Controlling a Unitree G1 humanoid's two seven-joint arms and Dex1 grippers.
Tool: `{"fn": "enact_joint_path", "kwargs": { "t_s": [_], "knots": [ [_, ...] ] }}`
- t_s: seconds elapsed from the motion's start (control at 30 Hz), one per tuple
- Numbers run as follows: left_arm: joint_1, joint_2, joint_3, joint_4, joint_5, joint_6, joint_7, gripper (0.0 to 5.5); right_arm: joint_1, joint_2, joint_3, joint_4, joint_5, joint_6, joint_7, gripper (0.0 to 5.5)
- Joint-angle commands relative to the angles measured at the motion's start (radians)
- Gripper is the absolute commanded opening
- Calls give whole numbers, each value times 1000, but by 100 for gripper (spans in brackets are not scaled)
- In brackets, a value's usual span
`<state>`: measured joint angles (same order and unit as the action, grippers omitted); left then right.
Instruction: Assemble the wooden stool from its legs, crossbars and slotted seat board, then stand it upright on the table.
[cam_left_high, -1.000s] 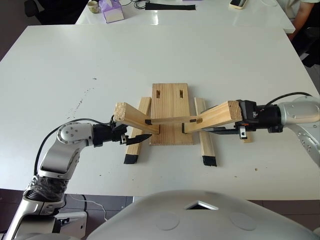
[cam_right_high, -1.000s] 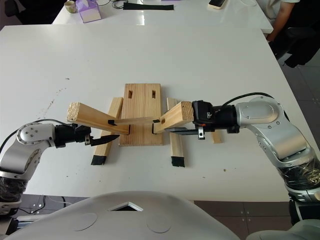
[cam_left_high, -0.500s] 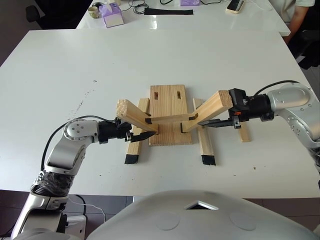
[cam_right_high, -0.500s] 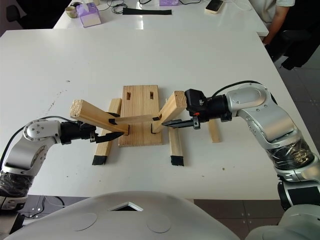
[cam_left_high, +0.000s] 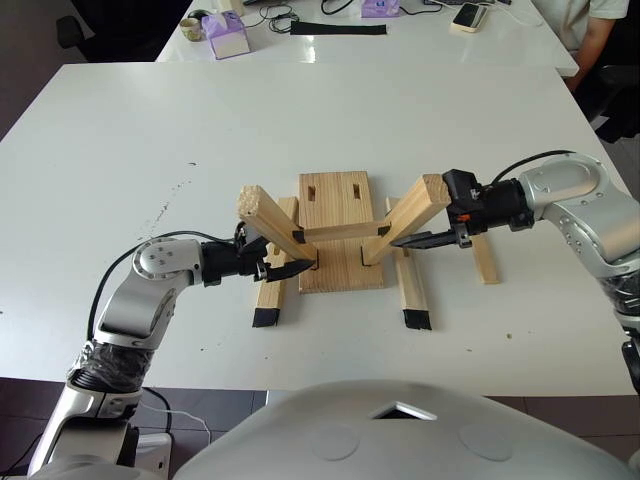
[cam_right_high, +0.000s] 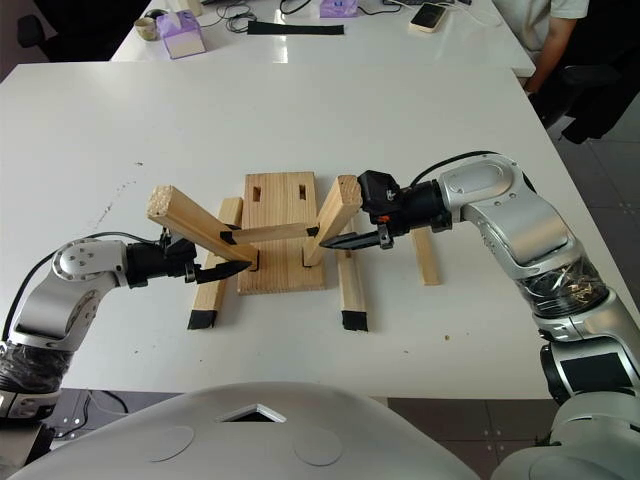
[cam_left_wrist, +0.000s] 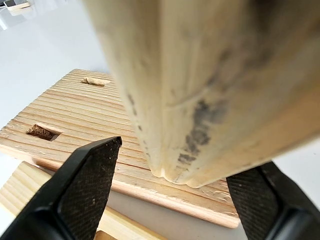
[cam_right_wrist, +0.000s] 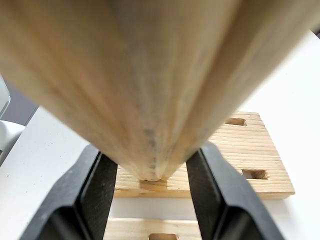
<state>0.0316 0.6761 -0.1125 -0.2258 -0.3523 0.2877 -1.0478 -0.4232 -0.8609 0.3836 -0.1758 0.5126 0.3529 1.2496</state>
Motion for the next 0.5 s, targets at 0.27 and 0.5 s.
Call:
{"fn": "enact_joint_path", "kwargs": {
  "t_s": [0.27, 0.5],
  "knots": [
    [-101, 32, 19, 30, -10, -2, -67, 353, 99, 12, 158, 45, -161, 64, 5, 199],
    [-141, 93, 72, 122, -41, 0, -159, 353, 117, 9, 150, 31, -159, 68, -11, 199]
  ]
}}
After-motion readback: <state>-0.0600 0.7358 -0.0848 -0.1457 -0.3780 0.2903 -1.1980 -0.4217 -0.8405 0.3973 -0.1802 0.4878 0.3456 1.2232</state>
